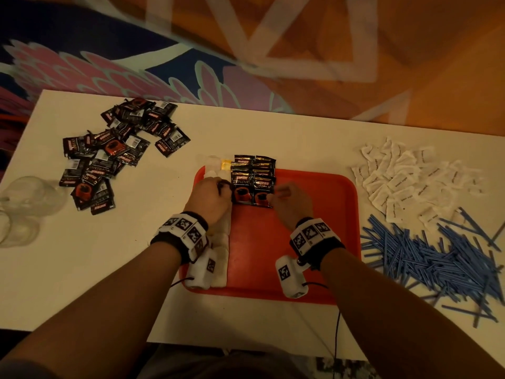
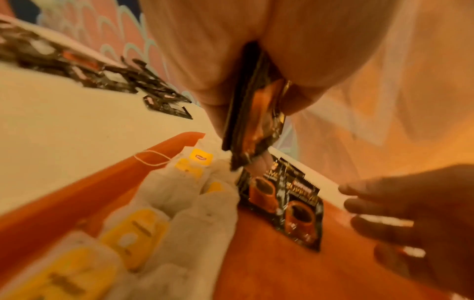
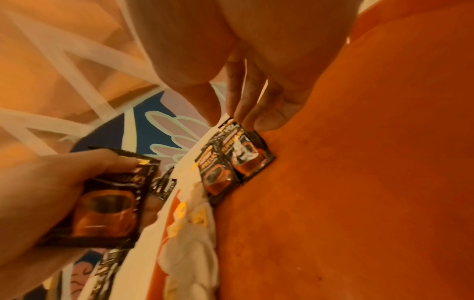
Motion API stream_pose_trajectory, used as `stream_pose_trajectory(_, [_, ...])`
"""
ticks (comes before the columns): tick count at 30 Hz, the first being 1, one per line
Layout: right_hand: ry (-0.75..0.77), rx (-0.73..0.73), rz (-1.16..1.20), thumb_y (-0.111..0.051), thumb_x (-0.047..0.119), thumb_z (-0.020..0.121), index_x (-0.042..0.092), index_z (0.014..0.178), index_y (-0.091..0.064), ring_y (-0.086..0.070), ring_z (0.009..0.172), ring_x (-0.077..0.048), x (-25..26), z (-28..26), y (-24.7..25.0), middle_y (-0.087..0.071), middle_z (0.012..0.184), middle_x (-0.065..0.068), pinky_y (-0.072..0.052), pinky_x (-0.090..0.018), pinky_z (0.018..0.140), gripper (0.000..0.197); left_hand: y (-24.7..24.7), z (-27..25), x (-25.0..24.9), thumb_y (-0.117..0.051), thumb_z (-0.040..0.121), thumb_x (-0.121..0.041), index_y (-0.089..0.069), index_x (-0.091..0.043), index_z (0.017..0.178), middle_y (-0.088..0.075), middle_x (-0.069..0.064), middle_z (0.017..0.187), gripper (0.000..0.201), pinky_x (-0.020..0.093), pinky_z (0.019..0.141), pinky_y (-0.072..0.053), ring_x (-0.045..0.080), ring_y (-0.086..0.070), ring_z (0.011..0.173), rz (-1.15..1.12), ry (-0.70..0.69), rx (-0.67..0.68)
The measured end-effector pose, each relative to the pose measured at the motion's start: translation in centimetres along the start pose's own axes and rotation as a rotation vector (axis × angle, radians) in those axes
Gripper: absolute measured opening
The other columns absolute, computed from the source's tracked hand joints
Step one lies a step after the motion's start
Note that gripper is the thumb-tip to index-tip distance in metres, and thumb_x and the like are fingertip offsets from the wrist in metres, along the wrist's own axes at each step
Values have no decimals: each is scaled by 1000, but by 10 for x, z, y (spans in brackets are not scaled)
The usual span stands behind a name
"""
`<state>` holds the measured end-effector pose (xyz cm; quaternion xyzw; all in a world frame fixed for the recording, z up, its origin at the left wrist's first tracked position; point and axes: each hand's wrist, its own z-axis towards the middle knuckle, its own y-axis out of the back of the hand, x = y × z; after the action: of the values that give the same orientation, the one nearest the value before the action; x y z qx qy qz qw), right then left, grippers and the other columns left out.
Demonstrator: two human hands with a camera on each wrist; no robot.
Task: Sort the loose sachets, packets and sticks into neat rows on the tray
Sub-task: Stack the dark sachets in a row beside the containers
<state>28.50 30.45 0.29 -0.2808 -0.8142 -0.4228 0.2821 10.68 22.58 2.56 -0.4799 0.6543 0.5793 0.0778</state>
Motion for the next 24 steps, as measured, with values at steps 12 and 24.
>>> stream_pose_trajectory(12, [138, 261, 335, -78, 11, 79, -6, 85, -66, -71, 78, -33, 44, -44, -32, -71, 85, -23, -58, -47, 76, 22, 21, -25, -14, -78, 83, -22, -71, -9, 103, -75, 12, 96, 25, 46, 83, -59, 30, -72, 93, -801, 183, -10])
stream_pose_trajectory(24, [283, 216, 207, -83, 19, 76, 13, 88, -77, -69, 83, -13, 40, -53, -41, -75, 86, -1, -56, -28, 77, 15, 43, -47, -6, -72, 89, -18, -70, -11, 100, -74, 13, 98, 14, 47, 85, -58, 31, -71, 94, -898, 249, -50])
